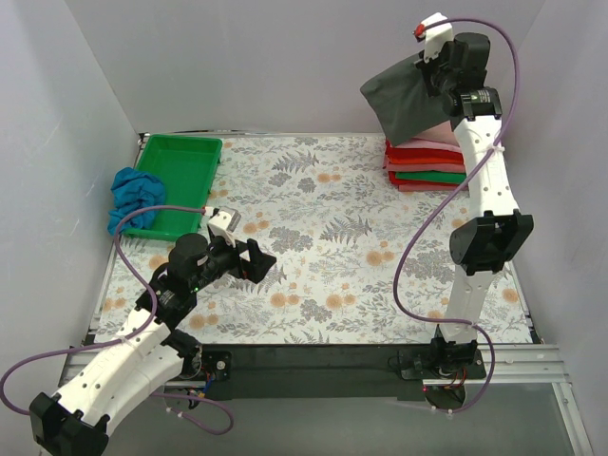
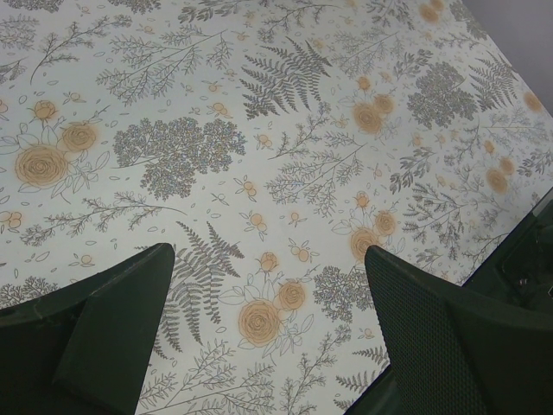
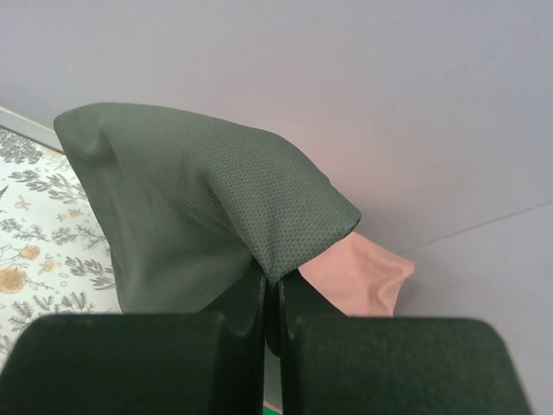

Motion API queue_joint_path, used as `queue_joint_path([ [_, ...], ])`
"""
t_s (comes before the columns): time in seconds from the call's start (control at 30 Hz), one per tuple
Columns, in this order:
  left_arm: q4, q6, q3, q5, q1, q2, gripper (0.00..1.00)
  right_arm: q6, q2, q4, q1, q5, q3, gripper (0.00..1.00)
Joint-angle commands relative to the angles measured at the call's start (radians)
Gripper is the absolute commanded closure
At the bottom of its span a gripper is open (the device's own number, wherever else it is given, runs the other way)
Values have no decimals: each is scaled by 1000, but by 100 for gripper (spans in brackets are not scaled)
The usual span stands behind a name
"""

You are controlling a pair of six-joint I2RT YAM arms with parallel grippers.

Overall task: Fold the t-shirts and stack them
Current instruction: Neatly place the folded tshirt to the corner

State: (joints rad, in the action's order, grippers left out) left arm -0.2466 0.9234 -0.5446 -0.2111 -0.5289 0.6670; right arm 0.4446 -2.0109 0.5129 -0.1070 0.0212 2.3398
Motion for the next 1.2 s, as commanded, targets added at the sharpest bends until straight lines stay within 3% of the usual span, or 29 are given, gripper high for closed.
queue_joint_path([
  [0.0,15,-6,3,-11,4,2,8,-23,69,-106,21,-17,52,99],
  [0.4,18,-8,3,-14,4,3,8,-52,66,-145,81,-17,49,99],
  [0.87,21,-6,5,-22,4,14,8,-9,-43,-281,96,-223,-31,99],
  [1.17,23,-5,6,-22,4,14,8,14,-91,-318,96,-265,-69,99],
])
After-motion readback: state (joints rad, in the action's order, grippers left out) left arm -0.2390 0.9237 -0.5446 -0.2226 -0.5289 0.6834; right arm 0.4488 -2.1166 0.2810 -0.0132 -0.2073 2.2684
